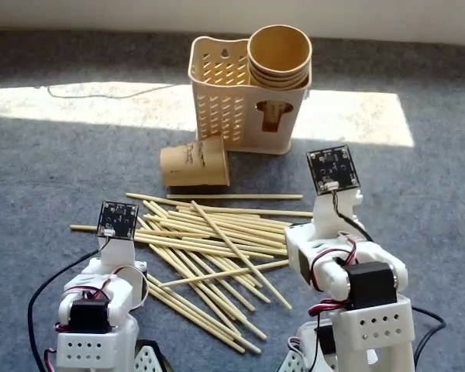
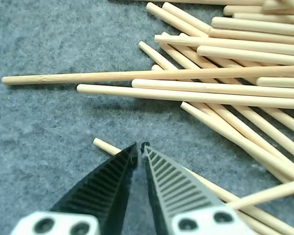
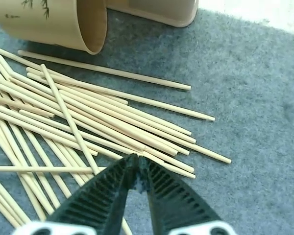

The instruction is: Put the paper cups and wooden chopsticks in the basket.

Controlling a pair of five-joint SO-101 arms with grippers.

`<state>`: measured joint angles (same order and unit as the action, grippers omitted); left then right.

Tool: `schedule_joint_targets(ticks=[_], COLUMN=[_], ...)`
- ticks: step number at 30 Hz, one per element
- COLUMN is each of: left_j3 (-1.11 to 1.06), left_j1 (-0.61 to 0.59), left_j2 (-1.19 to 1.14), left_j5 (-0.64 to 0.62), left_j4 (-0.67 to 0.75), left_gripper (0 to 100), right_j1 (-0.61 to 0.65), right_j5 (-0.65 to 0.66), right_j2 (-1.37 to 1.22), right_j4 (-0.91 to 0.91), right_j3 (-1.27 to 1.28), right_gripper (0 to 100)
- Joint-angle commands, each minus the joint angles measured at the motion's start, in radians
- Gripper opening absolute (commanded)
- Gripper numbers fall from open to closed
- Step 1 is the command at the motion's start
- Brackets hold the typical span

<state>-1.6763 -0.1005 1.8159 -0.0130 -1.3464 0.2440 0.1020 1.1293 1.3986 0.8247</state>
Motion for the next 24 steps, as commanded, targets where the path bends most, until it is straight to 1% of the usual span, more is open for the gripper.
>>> schedule_joint_targets(ticks=[1, 24], left_j3=[-0.019, -0.019], left_j1=[0.016, 0.016], left_j2=[-0.001, -0.001], left_j5=[0.002, 0.002], left_j4=[-0.006, -0.006], left_gripper=[4, 4], right_j1=[0.010, 0.012], right_j5=[-0.011, -0.009], right_j2=[-0.007, -0.008], right_j4=[0.004, 0.007], right_j3=[-0.044, -0.110], right_gripper=[0.5, 0.5])
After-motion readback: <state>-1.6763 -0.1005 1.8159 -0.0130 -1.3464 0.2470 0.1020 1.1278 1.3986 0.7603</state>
